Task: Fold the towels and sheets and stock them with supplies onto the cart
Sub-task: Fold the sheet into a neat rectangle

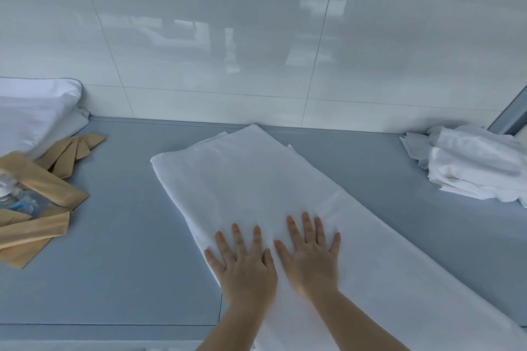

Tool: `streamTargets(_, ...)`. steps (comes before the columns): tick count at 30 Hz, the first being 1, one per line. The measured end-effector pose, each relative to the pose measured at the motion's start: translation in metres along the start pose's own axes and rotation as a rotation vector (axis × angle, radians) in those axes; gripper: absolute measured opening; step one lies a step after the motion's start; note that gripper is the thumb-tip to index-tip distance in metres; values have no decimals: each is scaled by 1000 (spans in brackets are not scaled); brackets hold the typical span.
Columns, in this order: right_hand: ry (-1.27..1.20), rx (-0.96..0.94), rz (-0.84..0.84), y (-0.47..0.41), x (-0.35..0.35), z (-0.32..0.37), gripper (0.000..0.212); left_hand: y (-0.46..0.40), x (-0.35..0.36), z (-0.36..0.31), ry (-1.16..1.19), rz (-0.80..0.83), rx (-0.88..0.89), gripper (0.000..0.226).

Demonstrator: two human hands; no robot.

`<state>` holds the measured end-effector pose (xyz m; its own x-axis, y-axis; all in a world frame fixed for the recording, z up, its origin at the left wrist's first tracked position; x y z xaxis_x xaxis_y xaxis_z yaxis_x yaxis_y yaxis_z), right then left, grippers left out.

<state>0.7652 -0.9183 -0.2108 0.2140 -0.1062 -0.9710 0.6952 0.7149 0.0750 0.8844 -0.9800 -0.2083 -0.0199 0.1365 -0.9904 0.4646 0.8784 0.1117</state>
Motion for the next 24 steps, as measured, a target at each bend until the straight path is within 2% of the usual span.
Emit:
streamTargets(5,-7,48,7,5,4,3,73,-10,2,9,-46,-33,92,58)
streamTargets(7,8,13,14,-1,2,0,76,-19,3,14,-59,-40,128,58)
streamTargets(11,56,-88,-34,-41,-21,-25,69,-32,5,24,-87,-64,192,59)
streamTargets(15,119,-244,151,-64,-28,-40,74,-42,4,33,-92,-73,266,65)
streamTargets(20,70,-103,72,-39,-9,-38,70,-67,0,49,-119,-59,411,60)
streamTargets(24,55,8,22,-35,-1,-30,77,-94,-5,53,-148,-46,510,56)
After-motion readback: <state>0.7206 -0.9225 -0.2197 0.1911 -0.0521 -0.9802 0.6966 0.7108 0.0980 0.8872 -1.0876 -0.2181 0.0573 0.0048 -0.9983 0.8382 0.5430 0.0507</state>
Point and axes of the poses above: each hand's wrist, its own y-axis away from the middle knuckle, its own x-axis out of the palm, z = x × y, the point moved 2 cm from there along -y, towards the middle knuckle, and after that the axes turned 8 degrees about -y, right-handed, at the moved point
